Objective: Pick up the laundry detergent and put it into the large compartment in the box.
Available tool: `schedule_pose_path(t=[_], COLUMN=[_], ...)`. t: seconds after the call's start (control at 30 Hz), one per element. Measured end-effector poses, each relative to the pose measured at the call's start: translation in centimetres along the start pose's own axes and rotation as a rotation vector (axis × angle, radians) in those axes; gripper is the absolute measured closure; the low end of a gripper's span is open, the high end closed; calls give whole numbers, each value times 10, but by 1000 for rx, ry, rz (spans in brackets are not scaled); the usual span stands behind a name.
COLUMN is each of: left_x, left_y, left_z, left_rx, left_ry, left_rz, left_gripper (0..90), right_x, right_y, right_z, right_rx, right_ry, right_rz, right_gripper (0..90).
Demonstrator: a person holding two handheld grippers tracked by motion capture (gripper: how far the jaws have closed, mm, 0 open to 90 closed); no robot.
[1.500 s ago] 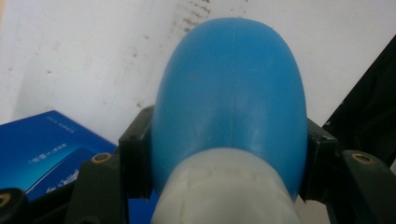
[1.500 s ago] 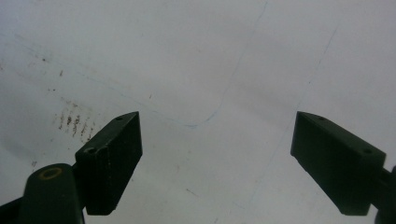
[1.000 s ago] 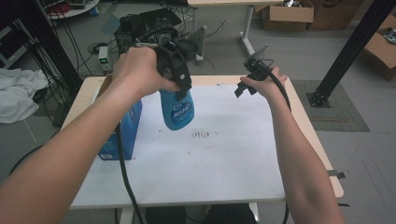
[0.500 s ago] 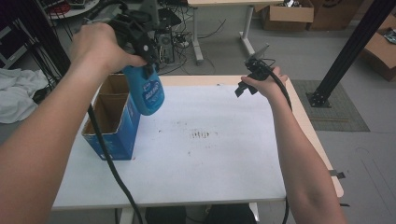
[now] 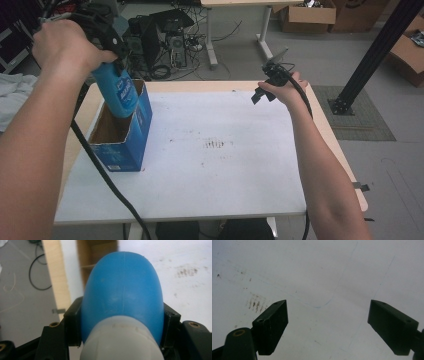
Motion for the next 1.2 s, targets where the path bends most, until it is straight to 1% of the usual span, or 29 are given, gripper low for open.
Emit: schedule_pose_path(t=[0.03,0.13,0.17,0.2,0.23,0.37,0.43,0.47,0.53,0.6,0.67,0.7,0.8,0.9,0.93,1.13,1.2], left_x=[1,4,5,5,7,14,17,18,22,26,28,31,41,50,53,75,78], left_y=[-1,-3,-3,-3,-5,-8,-8,-8,-9,-9,-9,-10,-11,-12,-11,-12,-12], left_z=[-8,-19,-22,-22,-28,-33,-35,-35,-36,-36,-36,-36,-36,-35,-34,-30,-29], left_rx=[-25,-54,-59,-59,-77,-84,-90,-95,-91,-91,-87,-89,-83,-76,-77,-64,-65], left_ry=[7,18,17,17,8,9,14,17,31,35,33,30,16,16,16,7,5], left_rz=[-2,-1,-1,-1,-5,-19,-24,-29,-30,-37,-41,-39,-55,-69,-66,-95,-94], left_gripper=[381,381,381,381,382,381,382,382,382,382,382,382,382,382,382,382,383], right_x=[0,-1,-1,-1,-2,-2,-2,-2,-2,-2,-2,-1,-1,-1,-1,0,0], right_y=[0,0,0,0,0,0,0,0,0,0,0,0,0,0,0,0,0], right_z=[0,0,1,1,2,2,2,2,1,2,2,2,1,1,1,0,0], right_rx=[-2,-3,-2,-2,2,3,7,2,2,3,5,3,6,8,5,6,4], right_ry=[0,3,2,2,-3,-3,-3,-4,-1,-3,-4,-6,-5,-7,-6,-9,-8], right_rz=[2,2,5,5,10,7,5,5,6,6,6,6,2,4,2,-1,-2], right_gripper=[166,166,166,166,166,166,166,166,166,166,166,166,166,166,166,166,166])
Point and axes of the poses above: each handheld gripper's, and its own axes: x roughly forward along the jaws, y roughly out of its top, z roughly to its right, the point moved 6 cm from there along x, roughly forward along the jaws
